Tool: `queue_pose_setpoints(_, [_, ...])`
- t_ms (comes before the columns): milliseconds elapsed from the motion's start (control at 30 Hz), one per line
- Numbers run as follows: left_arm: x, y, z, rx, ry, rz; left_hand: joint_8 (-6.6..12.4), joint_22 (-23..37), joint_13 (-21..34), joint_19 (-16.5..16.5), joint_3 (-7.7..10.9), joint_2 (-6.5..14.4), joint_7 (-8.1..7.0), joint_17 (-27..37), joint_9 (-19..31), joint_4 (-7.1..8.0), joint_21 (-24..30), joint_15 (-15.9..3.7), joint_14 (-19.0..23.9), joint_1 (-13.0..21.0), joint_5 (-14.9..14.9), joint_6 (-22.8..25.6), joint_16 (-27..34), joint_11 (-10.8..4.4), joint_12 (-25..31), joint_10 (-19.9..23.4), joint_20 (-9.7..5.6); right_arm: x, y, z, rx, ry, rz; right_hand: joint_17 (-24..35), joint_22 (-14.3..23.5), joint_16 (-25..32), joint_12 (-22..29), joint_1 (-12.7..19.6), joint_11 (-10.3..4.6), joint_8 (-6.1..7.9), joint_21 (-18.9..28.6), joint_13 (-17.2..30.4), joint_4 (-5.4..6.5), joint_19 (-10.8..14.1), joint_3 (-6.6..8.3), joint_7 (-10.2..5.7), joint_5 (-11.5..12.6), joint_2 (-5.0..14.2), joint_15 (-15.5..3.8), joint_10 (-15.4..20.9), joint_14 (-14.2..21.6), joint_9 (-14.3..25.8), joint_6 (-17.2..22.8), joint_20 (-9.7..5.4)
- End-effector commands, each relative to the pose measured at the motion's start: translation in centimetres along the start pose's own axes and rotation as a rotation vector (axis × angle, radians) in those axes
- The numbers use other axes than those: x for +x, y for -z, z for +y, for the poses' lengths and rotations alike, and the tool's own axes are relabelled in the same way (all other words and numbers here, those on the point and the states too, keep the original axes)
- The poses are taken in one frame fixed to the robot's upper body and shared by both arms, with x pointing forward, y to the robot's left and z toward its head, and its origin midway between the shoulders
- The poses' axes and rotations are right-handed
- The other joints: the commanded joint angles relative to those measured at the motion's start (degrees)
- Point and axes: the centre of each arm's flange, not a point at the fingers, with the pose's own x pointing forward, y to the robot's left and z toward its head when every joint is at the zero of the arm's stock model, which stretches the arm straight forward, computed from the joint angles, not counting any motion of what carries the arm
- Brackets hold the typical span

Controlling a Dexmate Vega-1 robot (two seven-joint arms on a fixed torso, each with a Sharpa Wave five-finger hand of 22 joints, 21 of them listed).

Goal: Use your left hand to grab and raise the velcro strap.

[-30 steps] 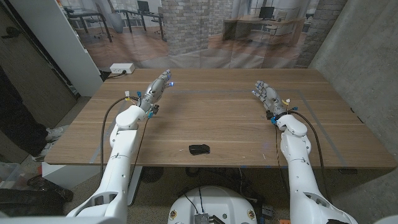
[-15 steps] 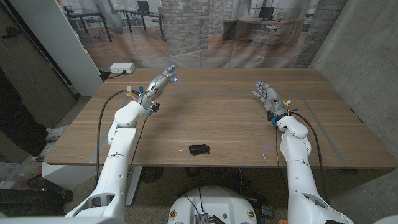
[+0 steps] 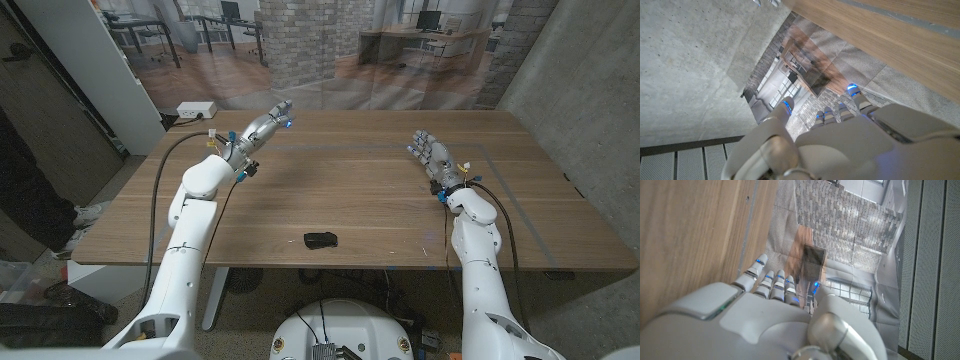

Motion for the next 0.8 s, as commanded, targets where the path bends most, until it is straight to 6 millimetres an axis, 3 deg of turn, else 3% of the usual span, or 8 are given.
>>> queue_pose_setpoints(33, [0.2,-2.6,-0.4,0.105,0.064,-0.009,0.32,0.20,0.27,-0.17,-0.32,-0.75,-0.39,0.08,0.32,-0.94,0.39,-0.61,0.55,1.02,0.05,1.15,0.64,-0.06,0.47,1.18,-0.73,-0.3,-0.4,-0.2,0.004,0.003,-0.015,0.07,0.25,0.20,0.52,-0.72,0.29,0.37,-0.17,0.27,0.16,0.48,-0.43,0.09,0.01,-0.21,0.45,0.39,0.29,0.09,0.17,-0.07])
queue_pose_setpoints(333, [0.1,-4.5,-0.6,0.167,0.105,-0.024,0.52,0.30,0.31,1.13,-0.73,-0.23,-0.57,0.10,0.32,-1.91,0.57,-0.75,2.42,2.42,0.09,3.01,0.78,0.16,1.00,3.69,-0.44,-0.4,-0.4,-0.3,0.008,0.003,-0.021,0.05,0.25,0.16,0.51,-1.33,0.33,0.38,-0.31,0.27,0.43,0.50,-0.77,0.12,0.07,-0.36,0.46,0.41,0.34,0.09,0.19,-0.03])
queue_pose_setpoints(667, [-0.3,-6.4,-0.9,0.221,0.140,-0.027,0.37,0.31,0.37,2.04,-2.20,-1.86,-0.81,0.12,0.32,-3.34,0.47,-0.96,3.79,3.37,-0.03,4.26,0.68,0.31,0.98,5.19,-0.70,-0.6,-0.5,-0.4,0.005,-0.001,-0.029,-0.08,0.24,0.06,0.50,-1.69,0.36,0.38,-0.43,0.27,0.48,0.58,-0.93,0.21,0.16,-0.46,0.55,0.42,0.41,0.07,0.23,0.06])
queue_pose_setpoints(800, [-0.4,-7.3,-1.1,0.252,0.157,-0.032,0.45,0.42,0.47,3.89,-3.11,-2.28,-0.35,0.36,0.35,-3.67,0.89,-0.46,7.08,3.70,0.09,5.83,1.40,0.41,1.43,7.52,-0.79,-0.8,-0.6,-0.4,0.005,0.002,-0.037,-0.15,0.24,0.01,0.48,-1.77,0.32,0.38,-0.49,0.27,0.45,0.58,-0.95,0.21,0.21,-0.50,0.49,0.39,0.45,0.07,0.24,0.10])
